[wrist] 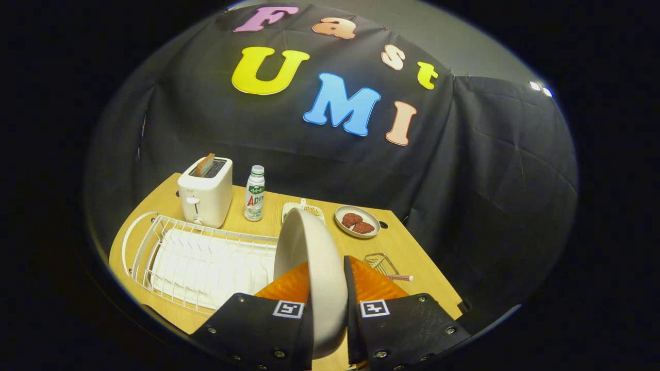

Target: Take the plate from the dish rack, then take the spoon from the basket and place it into the plate.

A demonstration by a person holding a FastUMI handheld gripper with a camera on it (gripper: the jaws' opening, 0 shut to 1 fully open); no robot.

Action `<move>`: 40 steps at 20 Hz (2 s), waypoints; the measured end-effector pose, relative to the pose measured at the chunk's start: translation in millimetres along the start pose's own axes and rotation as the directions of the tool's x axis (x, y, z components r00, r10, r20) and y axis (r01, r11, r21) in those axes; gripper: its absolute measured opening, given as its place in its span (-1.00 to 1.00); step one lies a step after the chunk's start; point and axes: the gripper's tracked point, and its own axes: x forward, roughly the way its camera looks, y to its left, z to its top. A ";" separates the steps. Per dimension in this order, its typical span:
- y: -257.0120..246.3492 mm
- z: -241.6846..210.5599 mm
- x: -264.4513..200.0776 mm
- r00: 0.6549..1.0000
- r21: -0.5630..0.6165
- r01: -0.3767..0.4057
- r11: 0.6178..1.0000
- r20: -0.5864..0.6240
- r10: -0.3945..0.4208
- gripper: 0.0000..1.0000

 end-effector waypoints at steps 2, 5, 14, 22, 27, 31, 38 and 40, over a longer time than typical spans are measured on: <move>-7.0 -10.9 -11.6 1.000 0.015 -0.006 1.000 -0.008 0.006 -0.49; -18.7 -27.2 -27.0 1.000 0.033 -0.012 0.999 -0.006 0.013 -0.49; -39.7 -103.2 -48.7 0.993 0.152 -0.059 0.987 -0.094 0.074 -0.49; -33.4 -167.0 -42.0 0.967 0.337 -0.113 0.935 -0.178 0.181 -0.49; -2.3 -202.4 -34.9 0.928 0.506 -0.152 0.849 -0.224 0.299 -0.49; 14.5 -210.4 -29.0 0.906 0.612 -0.176 0.771 -0.206 0.370 -0.49; 38.4 -231.9 -13.7 0.859 0.769 -0.183 0.613 -0.178 0.479 -0.47; 36.3 -237.2 -11.0 0.861 0.777 -0.162 0.608 -0.190 0.472 -0.47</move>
